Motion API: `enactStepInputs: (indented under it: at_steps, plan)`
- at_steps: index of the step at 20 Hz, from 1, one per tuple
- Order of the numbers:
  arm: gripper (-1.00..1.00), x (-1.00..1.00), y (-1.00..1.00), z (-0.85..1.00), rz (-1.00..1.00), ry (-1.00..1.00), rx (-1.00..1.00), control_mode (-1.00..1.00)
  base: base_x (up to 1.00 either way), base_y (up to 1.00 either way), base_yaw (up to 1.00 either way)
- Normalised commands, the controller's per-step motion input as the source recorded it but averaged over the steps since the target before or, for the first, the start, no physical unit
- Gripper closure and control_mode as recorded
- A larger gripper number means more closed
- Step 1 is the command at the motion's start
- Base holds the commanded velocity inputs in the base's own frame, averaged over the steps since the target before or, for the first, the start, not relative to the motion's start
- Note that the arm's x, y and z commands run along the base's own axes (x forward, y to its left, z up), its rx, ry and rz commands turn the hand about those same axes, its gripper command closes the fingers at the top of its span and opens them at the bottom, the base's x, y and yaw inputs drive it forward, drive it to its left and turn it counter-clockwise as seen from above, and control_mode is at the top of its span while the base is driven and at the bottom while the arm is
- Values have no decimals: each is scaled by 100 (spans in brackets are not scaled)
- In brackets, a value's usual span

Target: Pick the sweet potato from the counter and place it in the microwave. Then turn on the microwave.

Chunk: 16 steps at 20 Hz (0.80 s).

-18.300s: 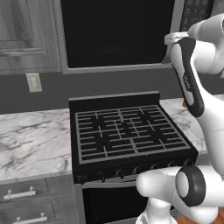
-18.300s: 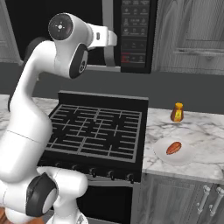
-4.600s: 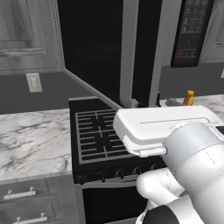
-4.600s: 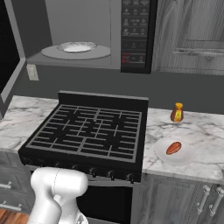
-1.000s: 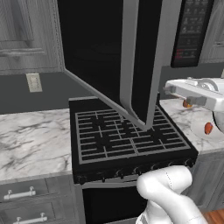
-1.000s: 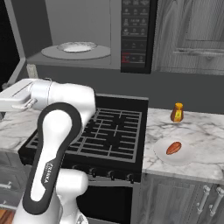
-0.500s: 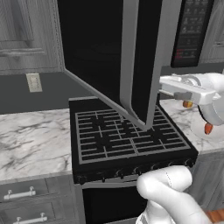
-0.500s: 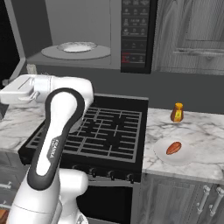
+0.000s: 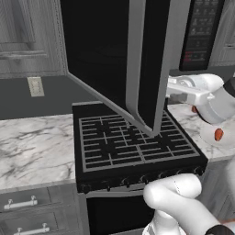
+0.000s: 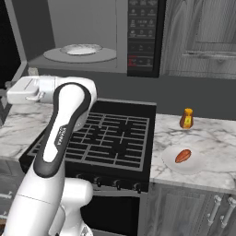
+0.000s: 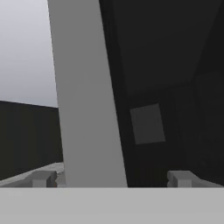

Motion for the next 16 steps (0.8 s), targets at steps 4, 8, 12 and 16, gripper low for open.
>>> enactStepInputs:
  at_steps: [4,8,12,16]
  plan:
    - [-100,20,18,-10,6,0,0,-100,0,0,0]
    - [-100,5,33,-11,6,-4,-1,-100,0,0,0]
    - [-100,0,35,-6,4,-7,-1,-100,0,0,0]
    - [-100,0,31,-1,2,-8,-1,-100,0,0,0]
